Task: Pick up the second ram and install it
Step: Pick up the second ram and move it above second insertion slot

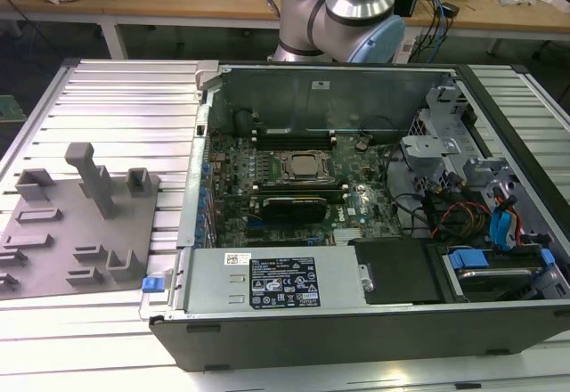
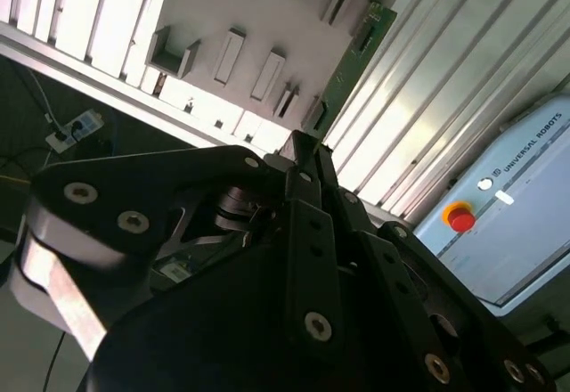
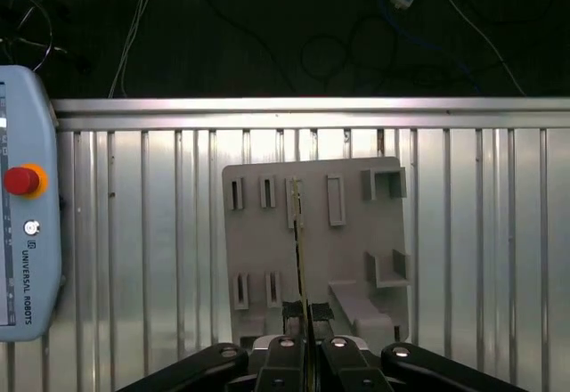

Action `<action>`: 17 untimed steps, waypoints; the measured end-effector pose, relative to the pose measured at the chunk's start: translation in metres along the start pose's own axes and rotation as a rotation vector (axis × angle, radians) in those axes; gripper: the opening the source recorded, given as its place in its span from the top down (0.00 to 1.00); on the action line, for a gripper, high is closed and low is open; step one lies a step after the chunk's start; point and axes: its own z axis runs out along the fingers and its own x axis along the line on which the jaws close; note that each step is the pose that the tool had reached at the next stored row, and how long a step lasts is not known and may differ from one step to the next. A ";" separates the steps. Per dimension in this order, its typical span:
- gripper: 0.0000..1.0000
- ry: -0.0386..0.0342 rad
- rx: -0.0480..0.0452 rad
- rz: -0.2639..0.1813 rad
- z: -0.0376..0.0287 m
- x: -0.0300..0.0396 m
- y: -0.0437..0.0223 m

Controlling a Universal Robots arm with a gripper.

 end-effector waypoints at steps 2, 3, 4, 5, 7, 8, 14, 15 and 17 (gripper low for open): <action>0.86 0.0001 0.0000 0.000 -0.0001 0.0000 -0.0045; 0.86 0.0001 0.0001 0.000 -0.0001 0.0000 -0.0083; 0.86 0.0000 0.0001 0.000 -0.0002 0.0000 -0.0126; 0.86 0.0002 0.0000 0.000 -0.0004 0.0000 -0.0186; 0.86 0.0001 0.0001 0.000 -0.0004 -0.0001 -0.0249; 0.86 0.0001 0.0001 0.000 -0.0005 -0.0001 -0.0278; 0.86 0.0001 -0.0001 0.000 -0.0011 -0.0003 -0.0548; 0.86 0.0002 -0.0001 0.000 -0.0012 -0.0003 -0.0595; 0.86 0.0001 -0.0001 0.000 -0.0012 -0.0004 -0.0651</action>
